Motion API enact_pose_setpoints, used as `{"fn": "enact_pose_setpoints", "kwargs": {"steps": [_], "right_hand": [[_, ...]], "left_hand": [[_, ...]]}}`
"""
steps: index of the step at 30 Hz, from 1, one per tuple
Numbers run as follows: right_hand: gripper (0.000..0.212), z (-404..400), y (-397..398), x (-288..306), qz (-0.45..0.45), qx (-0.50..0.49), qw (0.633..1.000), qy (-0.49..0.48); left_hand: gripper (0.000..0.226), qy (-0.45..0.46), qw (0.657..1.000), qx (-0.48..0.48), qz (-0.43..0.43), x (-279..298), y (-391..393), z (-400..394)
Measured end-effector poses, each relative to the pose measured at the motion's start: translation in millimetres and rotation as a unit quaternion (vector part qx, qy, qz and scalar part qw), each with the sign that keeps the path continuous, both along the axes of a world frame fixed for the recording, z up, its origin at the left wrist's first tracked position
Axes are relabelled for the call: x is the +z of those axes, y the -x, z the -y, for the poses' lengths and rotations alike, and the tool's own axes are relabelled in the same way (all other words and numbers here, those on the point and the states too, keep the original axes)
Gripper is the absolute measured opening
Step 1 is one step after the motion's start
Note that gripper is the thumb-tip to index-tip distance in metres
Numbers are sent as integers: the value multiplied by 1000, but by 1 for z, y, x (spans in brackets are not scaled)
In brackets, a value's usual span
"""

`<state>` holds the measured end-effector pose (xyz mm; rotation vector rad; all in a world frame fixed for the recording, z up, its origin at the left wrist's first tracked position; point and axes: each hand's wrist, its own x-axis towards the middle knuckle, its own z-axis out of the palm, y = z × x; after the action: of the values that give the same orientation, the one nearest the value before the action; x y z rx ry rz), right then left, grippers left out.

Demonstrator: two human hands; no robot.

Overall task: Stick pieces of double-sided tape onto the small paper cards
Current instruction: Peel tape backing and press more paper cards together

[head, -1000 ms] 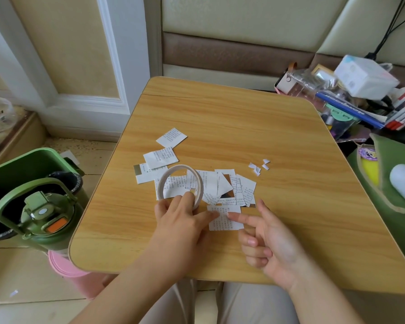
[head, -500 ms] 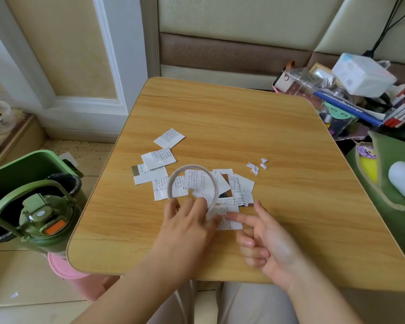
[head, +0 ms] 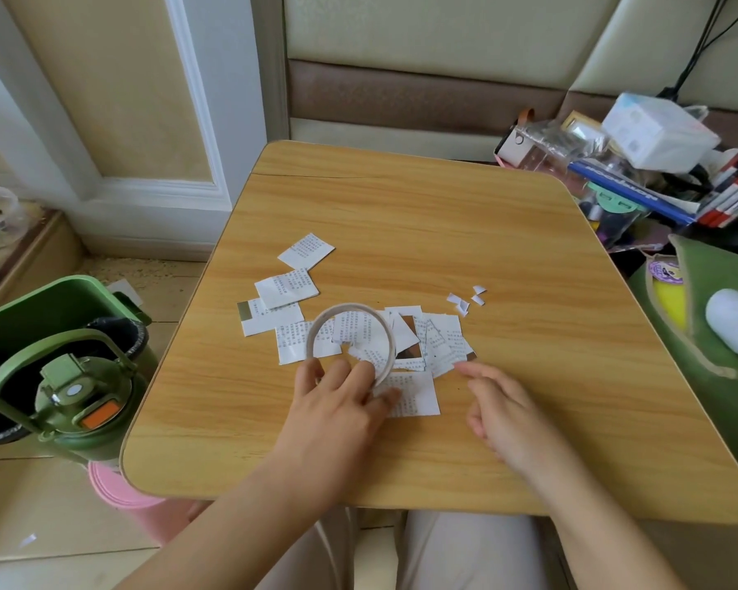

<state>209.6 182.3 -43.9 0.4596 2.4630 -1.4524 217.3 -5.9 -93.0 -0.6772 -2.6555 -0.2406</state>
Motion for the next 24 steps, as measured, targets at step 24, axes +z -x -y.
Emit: {"fn": "enact_pose_setpoints", "kwargs": {"steps": [24], "right_hand": [[41, 9, -19, -29, -199, 189, 944, -182]], "left_hand": [[41, -38, 998, 26, 49, -9, -8, 20]]}}
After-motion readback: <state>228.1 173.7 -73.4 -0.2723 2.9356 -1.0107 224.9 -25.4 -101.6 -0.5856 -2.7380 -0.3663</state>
